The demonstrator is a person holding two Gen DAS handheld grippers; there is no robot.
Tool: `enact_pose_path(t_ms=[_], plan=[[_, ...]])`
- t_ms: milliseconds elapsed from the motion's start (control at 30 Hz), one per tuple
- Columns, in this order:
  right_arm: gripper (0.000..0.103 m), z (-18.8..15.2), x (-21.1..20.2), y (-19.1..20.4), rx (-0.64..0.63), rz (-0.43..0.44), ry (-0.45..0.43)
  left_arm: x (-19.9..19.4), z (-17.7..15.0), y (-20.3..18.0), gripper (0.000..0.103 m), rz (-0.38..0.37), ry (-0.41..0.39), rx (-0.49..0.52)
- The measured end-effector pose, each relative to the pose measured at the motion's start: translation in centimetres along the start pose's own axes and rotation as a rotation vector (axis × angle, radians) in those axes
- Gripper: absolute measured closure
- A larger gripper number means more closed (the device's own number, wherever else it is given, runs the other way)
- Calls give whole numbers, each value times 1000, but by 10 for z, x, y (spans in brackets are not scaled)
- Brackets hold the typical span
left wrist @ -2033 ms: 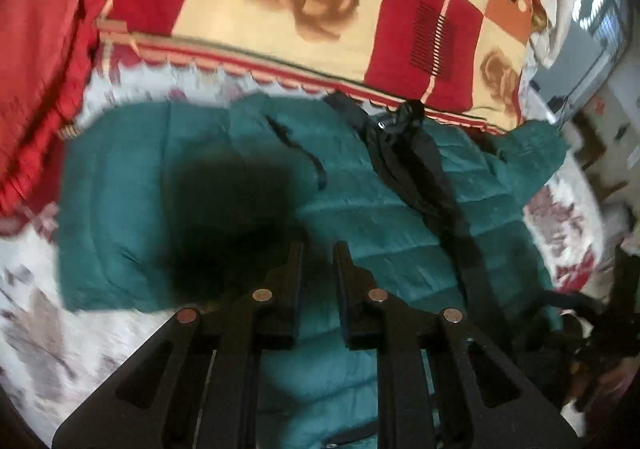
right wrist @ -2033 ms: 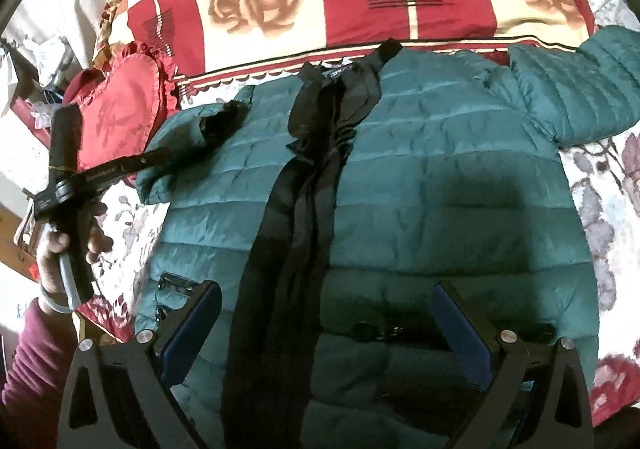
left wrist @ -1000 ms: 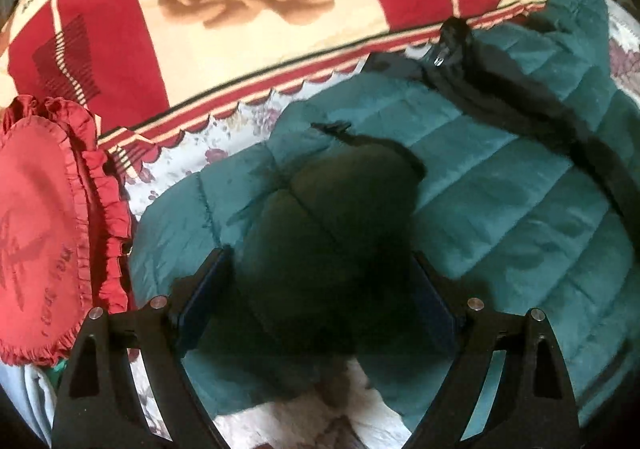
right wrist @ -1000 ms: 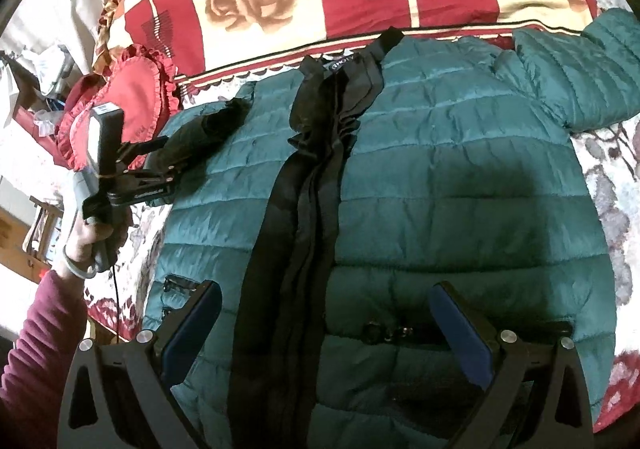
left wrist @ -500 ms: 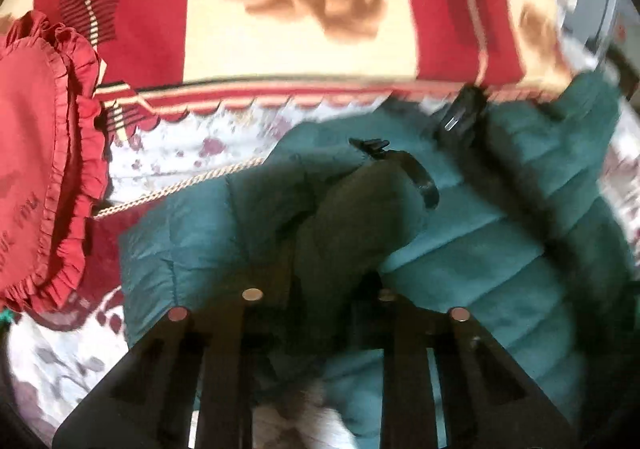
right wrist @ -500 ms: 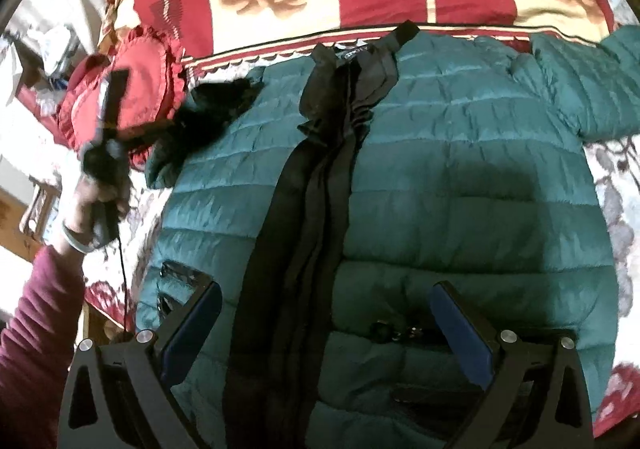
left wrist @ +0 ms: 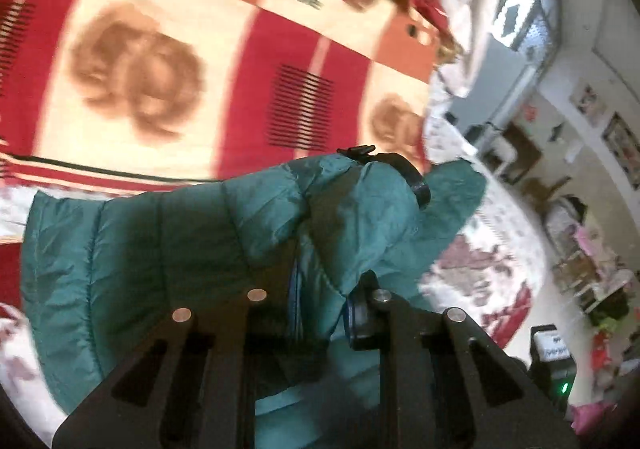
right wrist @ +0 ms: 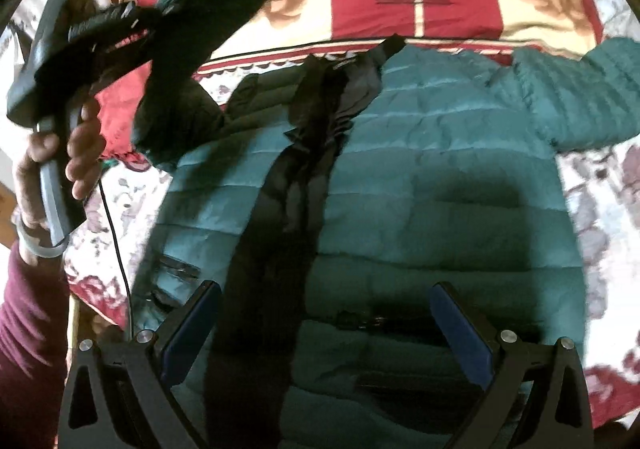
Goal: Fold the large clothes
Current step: 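Lay the sleeve onto the jacket body and open the left tool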
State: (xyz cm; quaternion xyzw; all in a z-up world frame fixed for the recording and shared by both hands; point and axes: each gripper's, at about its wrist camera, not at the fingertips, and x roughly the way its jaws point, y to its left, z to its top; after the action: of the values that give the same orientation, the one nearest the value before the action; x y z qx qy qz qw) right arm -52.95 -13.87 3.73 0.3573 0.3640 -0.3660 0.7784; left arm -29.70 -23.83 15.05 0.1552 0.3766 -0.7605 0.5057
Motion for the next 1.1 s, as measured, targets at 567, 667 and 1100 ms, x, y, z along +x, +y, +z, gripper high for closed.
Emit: enact_pose_path(t_ms=[567,667,1100], plan=[[0,12,-12,-22,-4,-79,25,91,-51,3,66,-124,178,-97],[0,17,-17,-20,16,-40,0,62,-47,11,43,-131,103,-130],[0,23,-13,9,-61,-136,-48,-4,-71,76,36,429,12,-116]])
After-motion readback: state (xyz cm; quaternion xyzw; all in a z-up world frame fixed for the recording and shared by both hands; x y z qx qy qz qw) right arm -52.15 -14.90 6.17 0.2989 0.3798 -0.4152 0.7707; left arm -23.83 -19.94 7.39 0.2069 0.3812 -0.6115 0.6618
